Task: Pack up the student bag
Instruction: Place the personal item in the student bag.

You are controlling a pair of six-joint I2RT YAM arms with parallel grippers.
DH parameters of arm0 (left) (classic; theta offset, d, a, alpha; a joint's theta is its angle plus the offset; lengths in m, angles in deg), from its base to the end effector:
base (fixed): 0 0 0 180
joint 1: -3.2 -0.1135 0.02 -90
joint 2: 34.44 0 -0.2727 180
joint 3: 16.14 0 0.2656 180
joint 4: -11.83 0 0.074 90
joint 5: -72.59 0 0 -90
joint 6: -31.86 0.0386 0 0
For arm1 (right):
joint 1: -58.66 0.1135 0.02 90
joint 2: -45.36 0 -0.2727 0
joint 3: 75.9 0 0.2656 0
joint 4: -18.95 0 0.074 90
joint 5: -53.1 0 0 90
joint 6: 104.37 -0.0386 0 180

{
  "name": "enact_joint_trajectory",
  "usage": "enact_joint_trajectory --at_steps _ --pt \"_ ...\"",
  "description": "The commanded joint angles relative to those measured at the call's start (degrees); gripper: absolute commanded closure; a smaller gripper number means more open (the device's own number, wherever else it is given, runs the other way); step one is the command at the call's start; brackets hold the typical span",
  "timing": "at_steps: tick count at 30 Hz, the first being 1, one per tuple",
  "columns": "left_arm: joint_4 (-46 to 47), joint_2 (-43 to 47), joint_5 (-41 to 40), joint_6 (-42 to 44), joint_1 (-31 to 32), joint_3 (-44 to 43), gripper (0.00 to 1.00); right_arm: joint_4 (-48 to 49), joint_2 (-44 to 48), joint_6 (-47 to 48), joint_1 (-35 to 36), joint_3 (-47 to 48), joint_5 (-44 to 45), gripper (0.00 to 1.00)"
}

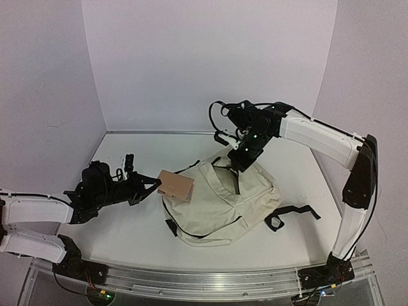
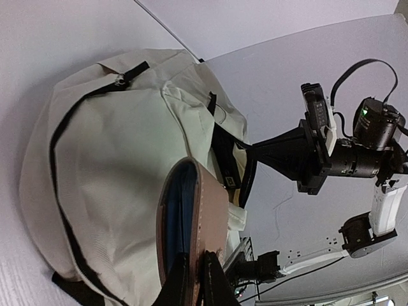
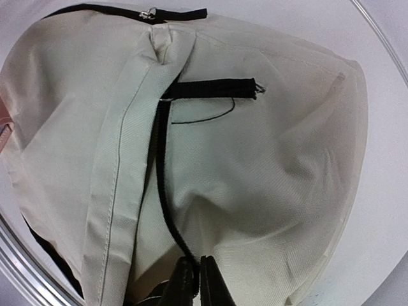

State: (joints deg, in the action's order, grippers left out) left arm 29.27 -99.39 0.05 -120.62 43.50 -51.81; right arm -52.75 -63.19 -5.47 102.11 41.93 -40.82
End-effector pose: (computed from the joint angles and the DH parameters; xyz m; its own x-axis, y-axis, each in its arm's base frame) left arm 0.1791 -0.1671 0.2079 -0.8181 -0.4154 -0.3976 0.2498 0.3661 -0.8964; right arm 0.3038 0.2914 0.3151 -0.5260 -0.7109 -0.4668 -0.8001 0.5997 -0.0118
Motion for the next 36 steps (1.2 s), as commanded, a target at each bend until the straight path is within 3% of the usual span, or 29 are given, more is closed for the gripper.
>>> enact_joint_trajectory --at_steps 1,16,28,36 --pt "14.66 -6.64 -1.95 -0.12 3.63 -5.30 1.00 -0.61 0.75 -0.14 -0.21 3.81 0.95 1.00" --pt "42.46 -37.68 -1.62 -6.41 8.39 -20.67 1.00 -0.58 -0.13 -1.53 -0.21 8.89 -7.11 1.00" --pt "44.16 -50.62 -1.69 -10.02 11.62 -32.62 1.00 -0.51 -0.34 -1.91 -0.21 9.20 -10.29 1.00" --pt "38.98 -54.97 -0.59 -7.96 11.82 -41.65 1.00 -0.51 0.04 -2.21 -0.21 7.61 -13.23 1.00"
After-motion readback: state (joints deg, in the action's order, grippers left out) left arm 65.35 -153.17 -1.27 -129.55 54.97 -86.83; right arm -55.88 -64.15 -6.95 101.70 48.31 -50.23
